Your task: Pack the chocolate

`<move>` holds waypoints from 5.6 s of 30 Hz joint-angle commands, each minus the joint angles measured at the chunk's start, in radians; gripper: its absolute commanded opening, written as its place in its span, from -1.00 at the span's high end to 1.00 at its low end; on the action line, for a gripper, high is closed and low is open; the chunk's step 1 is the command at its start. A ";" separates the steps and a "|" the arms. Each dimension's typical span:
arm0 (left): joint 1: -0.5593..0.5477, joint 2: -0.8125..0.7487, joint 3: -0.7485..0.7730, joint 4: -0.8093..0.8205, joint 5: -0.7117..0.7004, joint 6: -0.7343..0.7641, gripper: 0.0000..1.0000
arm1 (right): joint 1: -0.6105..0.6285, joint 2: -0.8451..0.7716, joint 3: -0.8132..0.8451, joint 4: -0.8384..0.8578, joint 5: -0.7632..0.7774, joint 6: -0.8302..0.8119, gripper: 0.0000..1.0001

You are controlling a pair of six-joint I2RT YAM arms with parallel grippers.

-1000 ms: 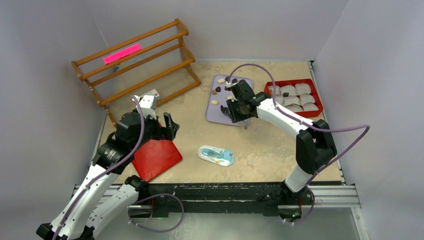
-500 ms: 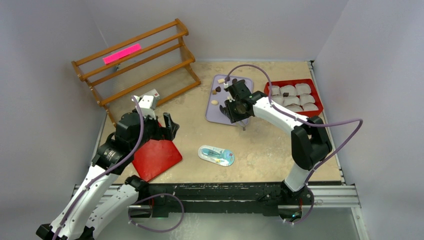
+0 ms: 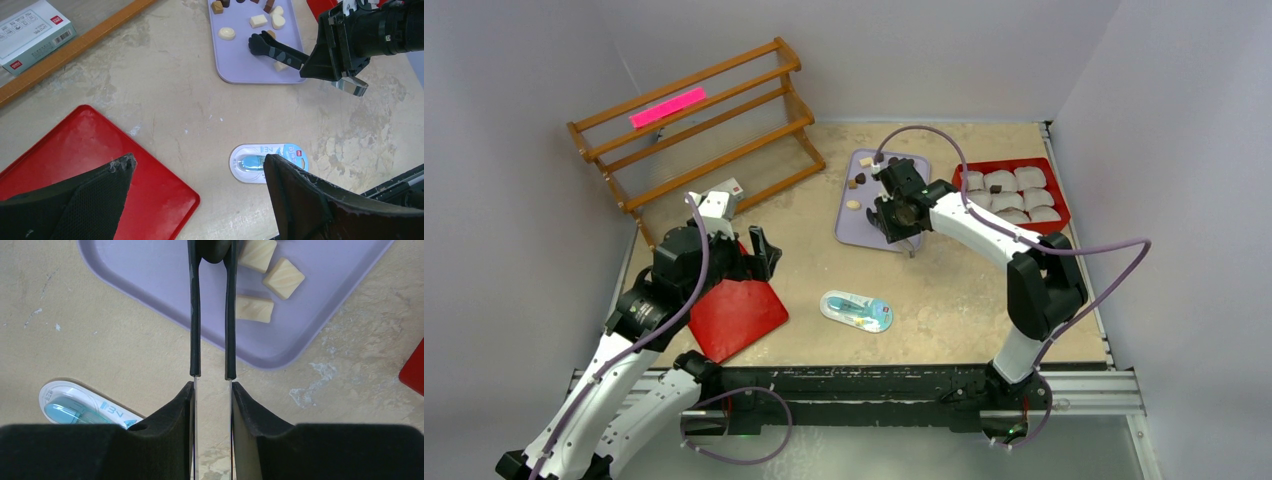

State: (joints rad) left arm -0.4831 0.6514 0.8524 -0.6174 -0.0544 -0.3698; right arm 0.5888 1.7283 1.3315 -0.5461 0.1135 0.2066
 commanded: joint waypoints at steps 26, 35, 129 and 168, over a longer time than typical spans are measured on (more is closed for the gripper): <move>0.000 -0.005 -0.007 0.027 0.022 0.019 -1.00 | -0.469 -0.223 0.048 0.004 0.091 0.009 0.56; 0.000 -0.006 -0.007 0.027 0.019 0.020 -1.00 | -0.660 -0.115 0.112 0.036 0.068 0.024 0.52; 0.000 -0.012 -0.008 0.027 0.020 0.019 -1.00 | -0.072 -0.292 -0.227 0.004 0.063 -0.015 0.13; 0.000 -0.013 -0.008 0.027 0.019 0.020 -1.00 | -0.007 -0.156 -0.126 -0.125 0.041 -0.021 0.10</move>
State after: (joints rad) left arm -0.4831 0.6411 0.8520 -0.6170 -0.0338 -0.3698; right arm 0.5762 1.5646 1.1576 -0.6281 0.1394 0.1726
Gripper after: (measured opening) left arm 0.998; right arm 0.450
